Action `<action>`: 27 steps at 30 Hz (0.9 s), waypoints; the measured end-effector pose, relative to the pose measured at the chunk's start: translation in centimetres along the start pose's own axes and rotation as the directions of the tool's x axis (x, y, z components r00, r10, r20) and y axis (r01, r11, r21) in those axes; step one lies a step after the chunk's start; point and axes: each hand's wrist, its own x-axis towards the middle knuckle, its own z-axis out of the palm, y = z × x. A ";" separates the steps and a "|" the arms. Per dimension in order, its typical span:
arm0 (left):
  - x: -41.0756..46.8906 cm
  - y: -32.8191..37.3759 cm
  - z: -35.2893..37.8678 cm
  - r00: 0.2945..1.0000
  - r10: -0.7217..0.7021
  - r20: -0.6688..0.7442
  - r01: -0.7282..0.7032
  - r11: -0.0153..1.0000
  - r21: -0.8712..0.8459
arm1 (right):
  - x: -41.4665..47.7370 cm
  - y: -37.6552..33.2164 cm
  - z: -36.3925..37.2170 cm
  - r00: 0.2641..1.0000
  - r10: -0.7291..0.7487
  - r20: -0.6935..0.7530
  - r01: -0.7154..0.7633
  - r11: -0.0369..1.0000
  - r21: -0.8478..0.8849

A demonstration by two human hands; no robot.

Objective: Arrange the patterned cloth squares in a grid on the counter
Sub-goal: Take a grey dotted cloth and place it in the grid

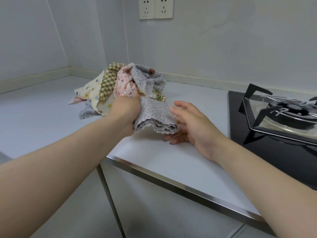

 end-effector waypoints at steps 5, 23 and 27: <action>-0.1 0.1 0.2 0.998 -0.063 -0.005 0.061 0.985 -0.163 | 0.2 0.3 -0.3 0.996 -0.037 0.077 0.044 0.995 -0.085; 0.1 -0.1 0.4 0.996 -0.074 -0.054 0.064 0.982 -0.175 | 0.3 0.3 -0.2 0.999 -0.022 0.042 0.024 0.998 -0.055; 0.3 -0.3 0.6 0.997 -0.063 -0.052 0.053 0.983 -0.175 | 0.3 0.2 0.0 0.999 -0.034 0.019 0.034 0.998 -0.049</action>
